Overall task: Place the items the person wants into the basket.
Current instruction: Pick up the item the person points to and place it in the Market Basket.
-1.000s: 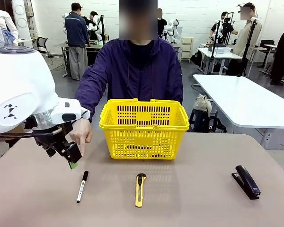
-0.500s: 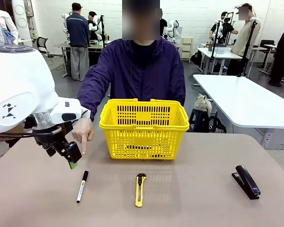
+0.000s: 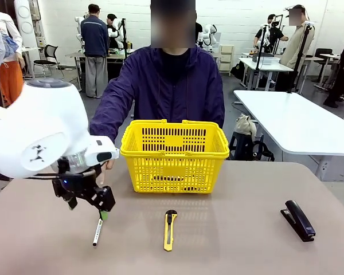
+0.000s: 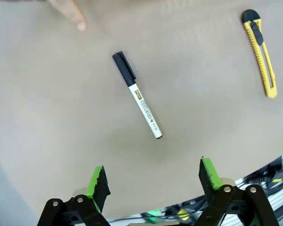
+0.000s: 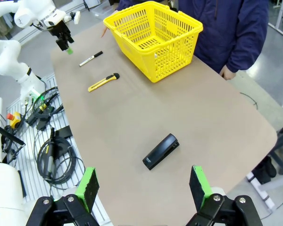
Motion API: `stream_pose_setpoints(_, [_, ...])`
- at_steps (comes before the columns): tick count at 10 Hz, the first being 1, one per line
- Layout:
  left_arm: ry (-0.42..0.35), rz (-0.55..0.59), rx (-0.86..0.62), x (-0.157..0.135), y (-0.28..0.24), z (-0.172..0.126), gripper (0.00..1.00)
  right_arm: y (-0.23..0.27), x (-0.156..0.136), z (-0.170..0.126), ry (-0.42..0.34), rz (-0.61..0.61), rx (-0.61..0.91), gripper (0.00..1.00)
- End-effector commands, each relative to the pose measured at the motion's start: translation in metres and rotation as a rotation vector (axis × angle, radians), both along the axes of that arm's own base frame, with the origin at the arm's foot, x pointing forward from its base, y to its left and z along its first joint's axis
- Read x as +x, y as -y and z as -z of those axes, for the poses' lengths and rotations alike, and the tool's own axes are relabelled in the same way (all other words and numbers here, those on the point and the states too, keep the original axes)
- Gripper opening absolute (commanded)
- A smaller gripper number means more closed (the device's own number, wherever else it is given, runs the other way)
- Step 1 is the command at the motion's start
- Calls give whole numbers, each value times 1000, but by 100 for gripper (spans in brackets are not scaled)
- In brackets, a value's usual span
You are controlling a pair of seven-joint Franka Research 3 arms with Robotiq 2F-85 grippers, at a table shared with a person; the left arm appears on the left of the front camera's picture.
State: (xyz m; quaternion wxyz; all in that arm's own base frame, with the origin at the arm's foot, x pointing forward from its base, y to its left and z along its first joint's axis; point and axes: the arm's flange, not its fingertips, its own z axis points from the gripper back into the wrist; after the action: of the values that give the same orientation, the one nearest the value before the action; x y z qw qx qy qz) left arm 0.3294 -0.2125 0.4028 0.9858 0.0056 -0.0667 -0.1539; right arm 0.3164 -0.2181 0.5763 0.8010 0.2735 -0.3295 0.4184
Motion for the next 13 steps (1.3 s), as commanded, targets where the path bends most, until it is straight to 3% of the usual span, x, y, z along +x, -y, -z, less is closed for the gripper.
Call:
stream_pose_setpoints(1, [6, -77, -62, -12, -2, 36, 100, 0, 1, 1, 21, -7, 26, 100])
stream_pose_setpoints(3, [-5, -139, -106, -7, -4, 59, 100, 0, 1, 1, 21, -7, 26, 100])
stream_pose_setpoints(7, [-105, -214, -82, 12, -12, 97, 100, 0, 1, 1, 21, -7, 26, 100])
stream_pose_setpoints(13, [-105, -248, -46, 24, -14, 103, 100, 0, 1, 1, 21, -7, 26, 100])
